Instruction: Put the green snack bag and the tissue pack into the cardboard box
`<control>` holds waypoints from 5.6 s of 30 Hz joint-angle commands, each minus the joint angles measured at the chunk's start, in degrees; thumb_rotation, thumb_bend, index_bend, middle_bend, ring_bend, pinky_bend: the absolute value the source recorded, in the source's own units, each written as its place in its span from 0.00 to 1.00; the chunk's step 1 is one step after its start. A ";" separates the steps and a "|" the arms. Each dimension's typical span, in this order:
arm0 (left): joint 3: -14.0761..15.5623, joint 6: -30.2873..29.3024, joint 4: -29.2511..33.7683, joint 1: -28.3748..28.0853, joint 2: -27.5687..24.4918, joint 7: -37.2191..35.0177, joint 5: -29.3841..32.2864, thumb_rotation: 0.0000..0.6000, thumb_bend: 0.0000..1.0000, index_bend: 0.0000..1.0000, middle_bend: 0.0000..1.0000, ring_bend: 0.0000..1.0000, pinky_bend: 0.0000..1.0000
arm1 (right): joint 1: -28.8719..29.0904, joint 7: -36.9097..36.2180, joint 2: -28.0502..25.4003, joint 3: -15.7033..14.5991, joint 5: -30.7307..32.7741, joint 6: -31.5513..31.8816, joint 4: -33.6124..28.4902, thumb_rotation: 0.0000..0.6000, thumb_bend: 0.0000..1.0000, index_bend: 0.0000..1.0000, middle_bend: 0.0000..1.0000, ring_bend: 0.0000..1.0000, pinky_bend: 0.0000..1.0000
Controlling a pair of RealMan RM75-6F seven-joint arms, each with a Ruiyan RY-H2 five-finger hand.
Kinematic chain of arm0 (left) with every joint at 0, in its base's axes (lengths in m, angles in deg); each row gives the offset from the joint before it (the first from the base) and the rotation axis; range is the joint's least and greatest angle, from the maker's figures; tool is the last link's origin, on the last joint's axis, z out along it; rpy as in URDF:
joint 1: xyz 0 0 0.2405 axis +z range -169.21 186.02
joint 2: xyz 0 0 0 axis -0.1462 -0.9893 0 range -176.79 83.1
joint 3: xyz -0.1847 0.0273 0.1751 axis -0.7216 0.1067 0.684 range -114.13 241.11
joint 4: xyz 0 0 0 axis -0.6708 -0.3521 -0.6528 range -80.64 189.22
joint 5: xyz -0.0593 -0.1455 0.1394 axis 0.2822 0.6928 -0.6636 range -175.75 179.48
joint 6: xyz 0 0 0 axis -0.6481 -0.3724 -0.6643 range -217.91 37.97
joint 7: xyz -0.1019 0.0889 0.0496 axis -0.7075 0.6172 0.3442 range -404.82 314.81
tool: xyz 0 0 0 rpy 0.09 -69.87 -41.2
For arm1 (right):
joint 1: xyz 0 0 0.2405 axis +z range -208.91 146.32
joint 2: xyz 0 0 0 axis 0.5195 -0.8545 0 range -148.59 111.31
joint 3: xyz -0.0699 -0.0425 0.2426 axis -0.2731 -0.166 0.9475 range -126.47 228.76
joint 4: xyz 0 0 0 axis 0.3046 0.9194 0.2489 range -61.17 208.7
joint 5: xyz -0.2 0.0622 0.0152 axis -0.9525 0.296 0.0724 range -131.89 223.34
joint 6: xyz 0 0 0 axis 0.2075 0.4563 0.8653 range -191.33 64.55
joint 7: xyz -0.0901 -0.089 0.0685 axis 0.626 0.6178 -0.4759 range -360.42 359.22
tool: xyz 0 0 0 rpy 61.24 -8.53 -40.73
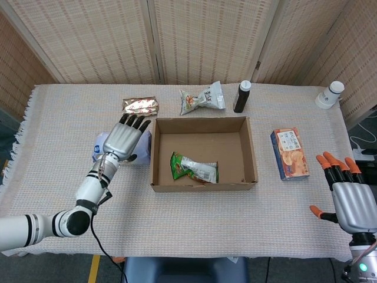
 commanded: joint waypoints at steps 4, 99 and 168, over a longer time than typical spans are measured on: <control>2.88 3.80 -3.20 -0.06 0.47 -4.09 0.64 1.00 0.20 0.00 0.00 0.00 0.07 | 0.00 0.49 0.24 -0.02 -0.08 0.19 -0.06 1.00 0.00 0.04 0.01 0.00 0.00; -3.26 -9.08 2.26 -24.86 -3.21 3.60 18.96 1.00 0.35 0.68 0.77 0.67 0.73 | -0.47 -4.07 -3.01 0.65 0.63 1.09 -0.67 1.00 0.00 0.06 0.01 0.00 0.00; 24.05 -43.32 9.45 28.61 -13.27 -26.68 -44.41 1.00 0.23 0.06 0.09 0.03 0.19 | -1.02 -2.41 -0.99 -1.95 -4.68 -1.52 -0.67 1.00 0.00 0.07 0.01 0.00 0.00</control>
